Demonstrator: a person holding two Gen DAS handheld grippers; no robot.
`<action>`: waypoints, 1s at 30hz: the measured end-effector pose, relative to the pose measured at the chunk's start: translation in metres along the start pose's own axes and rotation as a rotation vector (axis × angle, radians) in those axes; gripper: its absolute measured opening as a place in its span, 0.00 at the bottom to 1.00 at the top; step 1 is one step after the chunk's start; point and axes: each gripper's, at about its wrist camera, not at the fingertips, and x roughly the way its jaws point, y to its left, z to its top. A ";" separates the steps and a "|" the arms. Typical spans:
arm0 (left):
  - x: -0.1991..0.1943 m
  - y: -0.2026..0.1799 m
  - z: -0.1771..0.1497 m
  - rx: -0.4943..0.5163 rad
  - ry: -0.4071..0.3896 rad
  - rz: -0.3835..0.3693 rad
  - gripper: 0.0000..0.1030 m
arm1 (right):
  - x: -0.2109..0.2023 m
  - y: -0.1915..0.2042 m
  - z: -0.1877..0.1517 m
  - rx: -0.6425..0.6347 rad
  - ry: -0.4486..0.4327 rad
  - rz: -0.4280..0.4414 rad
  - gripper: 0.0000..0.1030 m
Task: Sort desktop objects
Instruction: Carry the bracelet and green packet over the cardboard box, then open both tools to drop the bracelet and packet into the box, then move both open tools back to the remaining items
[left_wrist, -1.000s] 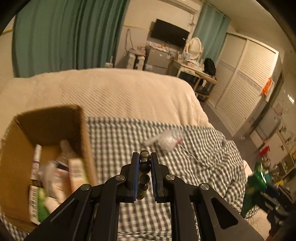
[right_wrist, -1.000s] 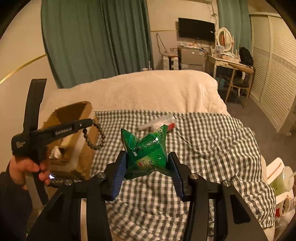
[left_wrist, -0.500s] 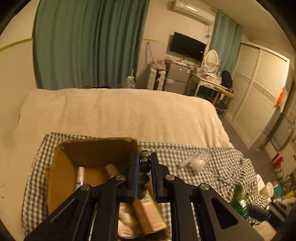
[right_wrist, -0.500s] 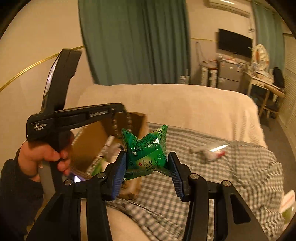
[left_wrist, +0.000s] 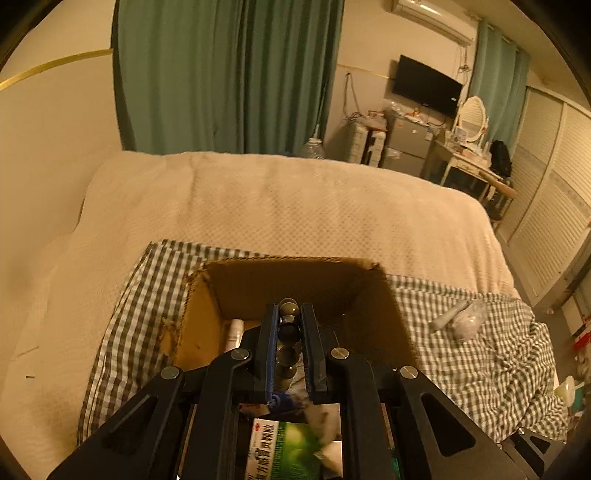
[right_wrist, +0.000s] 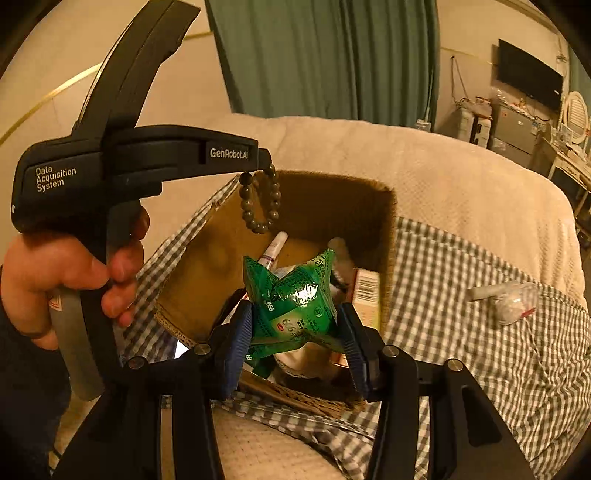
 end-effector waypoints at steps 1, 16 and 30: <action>0.002 0.001 -0.002 -0.003 0.003 0.001 0.12 | 0.003 0.002 0.001 -0.003 0.002 -0.001 0.46; -0.019 -0.035 -0.013 0.071 -0.063 0.030 0.75 | -0.045 -0.035 -0.018 -0.004 -0.098 -0.055 0.60; -0.063 -0.140 -0.030 0.156 -0.121 -0.136 0.83 | -0.166 -0.143 -0.060 0.183 -0.212 -0.311 0.60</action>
